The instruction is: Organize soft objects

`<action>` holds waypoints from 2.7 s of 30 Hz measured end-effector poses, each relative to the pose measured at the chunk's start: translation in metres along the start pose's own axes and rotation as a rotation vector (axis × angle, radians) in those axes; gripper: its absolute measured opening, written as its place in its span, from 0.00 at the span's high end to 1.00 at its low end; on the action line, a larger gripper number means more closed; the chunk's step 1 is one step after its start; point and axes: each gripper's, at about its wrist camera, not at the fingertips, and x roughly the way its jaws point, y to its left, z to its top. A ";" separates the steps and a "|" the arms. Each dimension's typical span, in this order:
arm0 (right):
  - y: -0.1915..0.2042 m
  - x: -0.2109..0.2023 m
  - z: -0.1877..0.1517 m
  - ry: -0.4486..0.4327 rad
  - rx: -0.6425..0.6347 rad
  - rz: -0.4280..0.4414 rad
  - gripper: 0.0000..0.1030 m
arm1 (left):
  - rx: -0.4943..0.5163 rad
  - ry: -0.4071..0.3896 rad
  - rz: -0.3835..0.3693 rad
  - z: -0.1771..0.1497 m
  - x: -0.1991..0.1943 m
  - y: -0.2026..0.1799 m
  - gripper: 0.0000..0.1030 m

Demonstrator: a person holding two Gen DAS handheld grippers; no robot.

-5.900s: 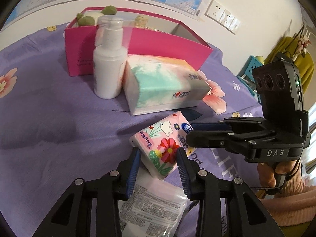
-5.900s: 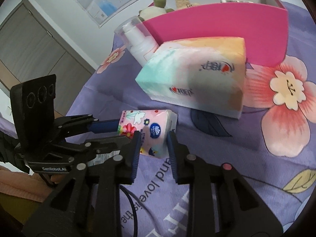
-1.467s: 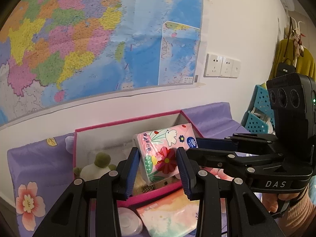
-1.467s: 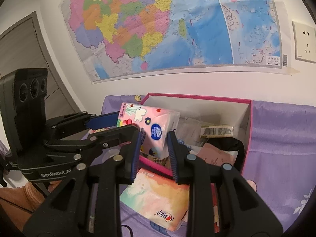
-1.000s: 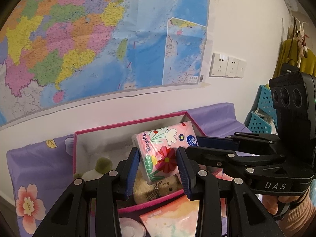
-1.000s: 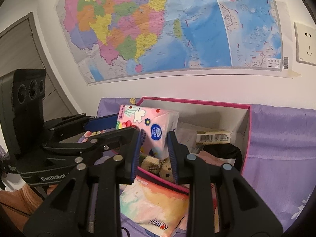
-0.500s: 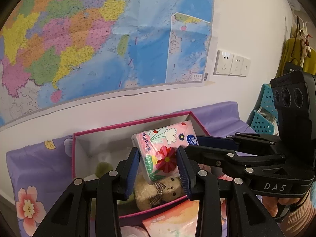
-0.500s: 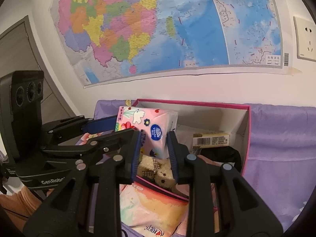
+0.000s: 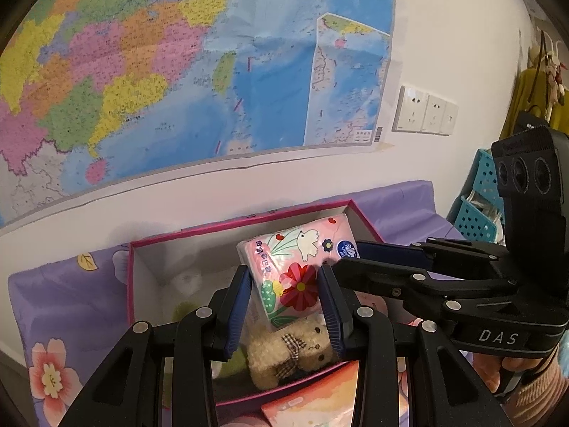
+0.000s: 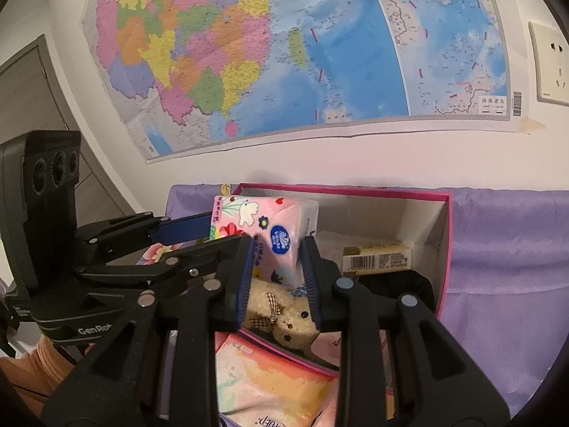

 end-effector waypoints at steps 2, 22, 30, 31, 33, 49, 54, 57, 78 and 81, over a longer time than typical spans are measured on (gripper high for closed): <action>-0.002 0.003 0.001 0.003 0.006 0.004 0.70 | -0.001 0.002 0.002 0.002 0.001 0.002 0.63; -0.007 0.019 0.003 0.029 0.039 0.012 0.70 | -0.003 0.042 0.012 0.009 0.013 0.011 0.63; -0.008 0.025 0.003 0.034 0.053 0.009 0.70 | -0.008 0.057 0.015 0.008 0.020 0.015 0.63; -0.009 0.026 0.003 0.035 0.053 0.010 0.70 | -0.008 0.058 0.015 0.009 0.020 0.016 0.63; -0.010 0.027 0.003 0.038 0.058 0.008 0.70 | -0.007 0.063 0.016 0.009 0.022 0.016 0.63; -0.016 0.039 0.002 0.058 0.079 0.009 0.70 | -0.016 0.096 0.021 0.007 0.035 0.022 0.63; -0.018 0.042 0.001 0.066 0.085 0.011 0.70 | -0.012 0.107 0.024 0.007 0.039 0.022 0.63; -0.018 0.043 0.001 0.069 0.085 0.008 0.70 | -0.016 0.117 0.019 0.006 0.042 0.024 0.63; -0.022 0.051 -0.003 0.099 0.107 -0.004 0.70 | -0.040 0.167 0.020 0.003 0.053 0.027 0.63; -0.022 0.051 -0.003 0.104 0.107 -0.009 0.70 | -0.049 0.163 0.012 0.003 0.051 0.027 0.63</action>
